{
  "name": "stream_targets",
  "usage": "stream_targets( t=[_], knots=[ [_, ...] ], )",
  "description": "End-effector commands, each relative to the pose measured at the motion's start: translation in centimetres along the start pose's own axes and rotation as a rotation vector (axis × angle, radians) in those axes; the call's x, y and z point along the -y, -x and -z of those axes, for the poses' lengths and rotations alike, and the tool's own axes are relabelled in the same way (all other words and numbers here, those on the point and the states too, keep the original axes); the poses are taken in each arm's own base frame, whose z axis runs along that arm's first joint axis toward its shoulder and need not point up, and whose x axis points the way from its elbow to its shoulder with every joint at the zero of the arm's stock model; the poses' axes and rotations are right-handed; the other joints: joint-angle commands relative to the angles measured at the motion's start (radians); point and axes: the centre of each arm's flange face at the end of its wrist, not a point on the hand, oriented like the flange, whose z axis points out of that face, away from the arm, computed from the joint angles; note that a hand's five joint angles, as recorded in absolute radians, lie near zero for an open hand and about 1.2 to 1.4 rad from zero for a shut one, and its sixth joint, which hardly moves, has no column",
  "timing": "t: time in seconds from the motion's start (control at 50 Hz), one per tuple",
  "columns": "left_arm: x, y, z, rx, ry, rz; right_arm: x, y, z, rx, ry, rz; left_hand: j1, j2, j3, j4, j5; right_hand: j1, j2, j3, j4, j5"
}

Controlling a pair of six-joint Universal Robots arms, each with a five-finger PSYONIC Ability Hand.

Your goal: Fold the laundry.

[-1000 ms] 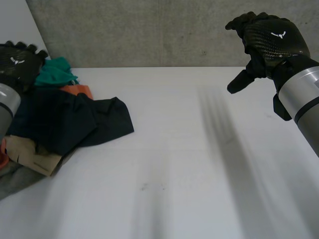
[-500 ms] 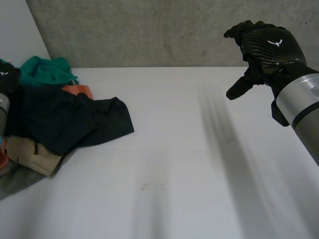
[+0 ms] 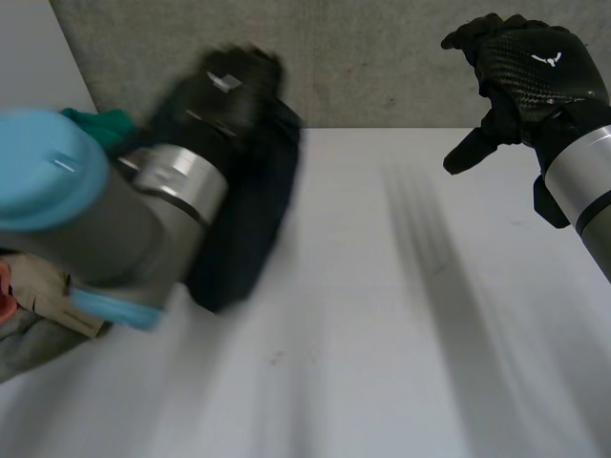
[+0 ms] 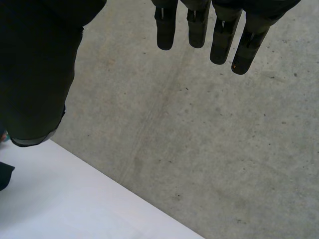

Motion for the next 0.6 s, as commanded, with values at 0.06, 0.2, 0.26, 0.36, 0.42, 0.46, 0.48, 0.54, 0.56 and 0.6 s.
stream_targets(
  t=[0.06,0.2,0.26,0.36,0.42,0.46,0.48,0.54,0.56,0.6],
  knots=[
    [-5.0,-9.8,3.4,-0.363,0.101,0.116,0.0,-0.3,-0.1,-0.013,-0.003,0.062,-0.929,-0.996,-1.017,-1.015,-0.958,-0.030,-0.041,-0.035,-0.056,-0.059],
    [-2.2,-5.9,2.4,-0.246,0.048,0.083,-1.1,-1.0,-0.9,-0.027,0.031,0.116,-0.920,-0.988,-1.008,-1.006,-0.949,-0.030,-0.041,-0.035,-0.056,-0.059],
    [-1.2,-3.0,2.1,-0.149,0.048,0.066,-1.7,-1.0,-1.4,-0.023,0.052,0.131,-0.914,-0.982,-1.002,-1.000,-0.943,-0.030,-0.041,-0.035,-0.056,-0.059],
    [-0.2,1.1,4.0,0.010,0.152,0.045,-2.6,-0.6,-1.7,0.019,0.100,0.218,-0.903,-0.970,-0.990,-0.989,-0.932,-0.030,-0.041,-0.035,-0.056,-0.059],
    [-0.6,1.7,5.4,0.042,0.227,0.044,-2.9,0.0,-1.5,0.062,0.117,0.276,-0.903,-0.970,-0.990,-0.989,-0.932,-0.030,-0.041,-0.035,-0.056,-0.059],
    [-1.2,2.3,6.8,0.074,0.307,0.047,-3.3,0.6,-1.1,0.122,0.142,0.339,-0.900,-0.967,-0.987,-0.986,-0.929,-0.030,-0.041,-0.035,-0.056,-0.059],
    [-1.5,2.4,7.2,0.079,0.331,0.046,-3.5,0.8,-1.0,0.144,0.149,0.357,-0.900,-0.967,-0.987,-0.986,-0.929,-0.030,-0.041,-0.035,-0.056,-0.059],
    [-2.8,2.9,8.8,0.102,0.440,0.050,-4.8,1.4,-1.1,0.213,0.183,0.419,-0.894,-0.961,-0.981,-0.980,-0.923,-0.030,-0.041,-0.035,-0.056,-0.059],
    [-3.5,3.0,9.7,0.107,0.493,0.053,-5.2,1.5,-1.2,0.228,0.193,0.431,-0.891,-0.958,-0.978,-0.977,-0.920,-0.030,-0.041,-0.035,-0.056,-0.059],
    [-3.9,2.9,10.4,0.104,0.533,0.057,-5.7,1.8,-1.2,0.241,0.202,0.436,-0.891,-0.958,-0.978,-0.977,-0.920,-0.030,-0.041,-0.035,-0.056,-0.059]
  ],
)
